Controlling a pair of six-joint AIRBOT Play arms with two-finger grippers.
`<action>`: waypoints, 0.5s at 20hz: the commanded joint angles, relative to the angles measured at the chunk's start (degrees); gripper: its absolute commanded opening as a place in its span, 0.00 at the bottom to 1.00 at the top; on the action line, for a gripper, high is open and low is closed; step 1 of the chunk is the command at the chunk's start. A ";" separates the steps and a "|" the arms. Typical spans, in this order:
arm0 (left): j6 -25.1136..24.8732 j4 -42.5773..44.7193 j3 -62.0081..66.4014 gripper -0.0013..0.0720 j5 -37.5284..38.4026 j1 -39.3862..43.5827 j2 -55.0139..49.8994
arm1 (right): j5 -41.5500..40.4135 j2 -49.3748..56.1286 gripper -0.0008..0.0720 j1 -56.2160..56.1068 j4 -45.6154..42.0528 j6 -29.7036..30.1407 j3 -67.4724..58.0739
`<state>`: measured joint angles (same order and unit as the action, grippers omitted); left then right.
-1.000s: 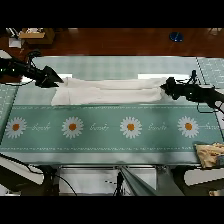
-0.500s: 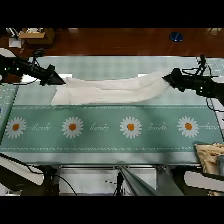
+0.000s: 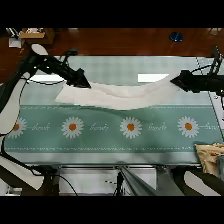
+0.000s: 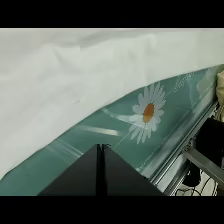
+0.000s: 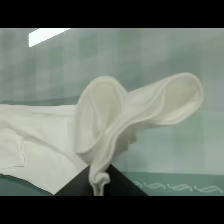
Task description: Fold the shirts.
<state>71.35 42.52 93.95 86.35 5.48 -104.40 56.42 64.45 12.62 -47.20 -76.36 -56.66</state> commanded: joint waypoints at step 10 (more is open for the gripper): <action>5.11 0.66 -8.92 0.04 -12.04 18.32 -0.04 | 4.55 -9.88 0.05 -0.07 -6.99 -5.49 -0.07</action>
<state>75.02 43.11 87.92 78.67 20.27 -104.40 60.12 56.55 12.62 -53.84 -81.10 -56.66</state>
